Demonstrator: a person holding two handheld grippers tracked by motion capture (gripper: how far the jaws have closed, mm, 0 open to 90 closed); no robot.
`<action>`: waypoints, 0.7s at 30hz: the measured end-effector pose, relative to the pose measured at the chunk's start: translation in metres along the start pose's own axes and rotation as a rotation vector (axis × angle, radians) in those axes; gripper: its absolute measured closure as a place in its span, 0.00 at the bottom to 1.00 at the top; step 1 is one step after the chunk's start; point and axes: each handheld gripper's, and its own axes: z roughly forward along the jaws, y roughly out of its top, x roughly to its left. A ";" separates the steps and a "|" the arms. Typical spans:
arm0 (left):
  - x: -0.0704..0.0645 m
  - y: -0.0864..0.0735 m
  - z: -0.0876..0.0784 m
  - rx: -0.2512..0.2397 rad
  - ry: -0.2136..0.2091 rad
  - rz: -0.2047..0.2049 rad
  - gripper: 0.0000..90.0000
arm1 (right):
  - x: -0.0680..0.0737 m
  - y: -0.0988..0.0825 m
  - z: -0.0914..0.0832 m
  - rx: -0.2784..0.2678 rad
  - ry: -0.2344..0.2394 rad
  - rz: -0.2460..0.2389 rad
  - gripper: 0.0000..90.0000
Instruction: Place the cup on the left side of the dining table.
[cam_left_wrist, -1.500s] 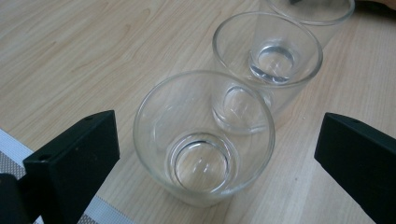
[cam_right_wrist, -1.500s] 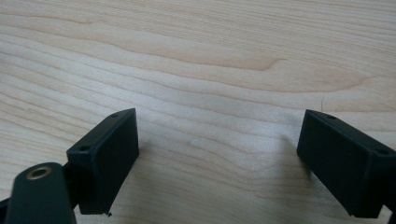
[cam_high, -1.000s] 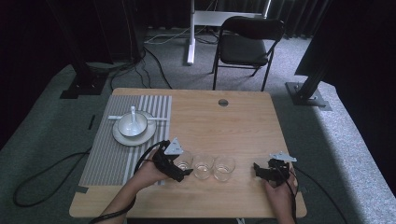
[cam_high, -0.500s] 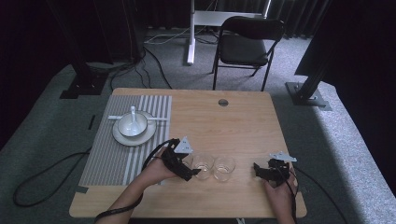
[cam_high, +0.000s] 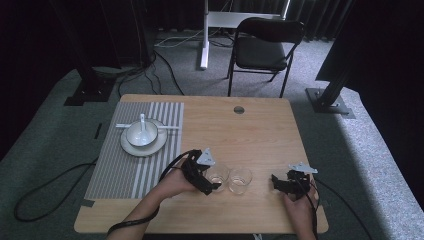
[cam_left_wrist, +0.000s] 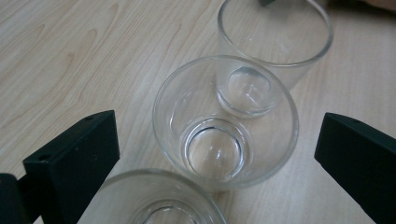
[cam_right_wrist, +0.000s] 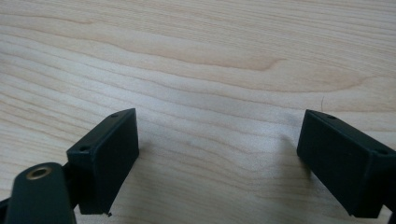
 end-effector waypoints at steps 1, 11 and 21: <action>0.000 0.001 0.001 0.002 -0.001 0.000 0.00 | 0.000 0.000 0.000 0.000 0.000 0.000 0.14; -0.004 0.009 0.012 0.039 -0.006 0.023 0.00 | 0.000 0.000 0.000 0.000 0.000 0.000 0.14; -0.008 0.016 0.021 0.137 0.044 0.033 0.08 | 0.000 0.000 0.000 0.000 0.000 0.000 0.14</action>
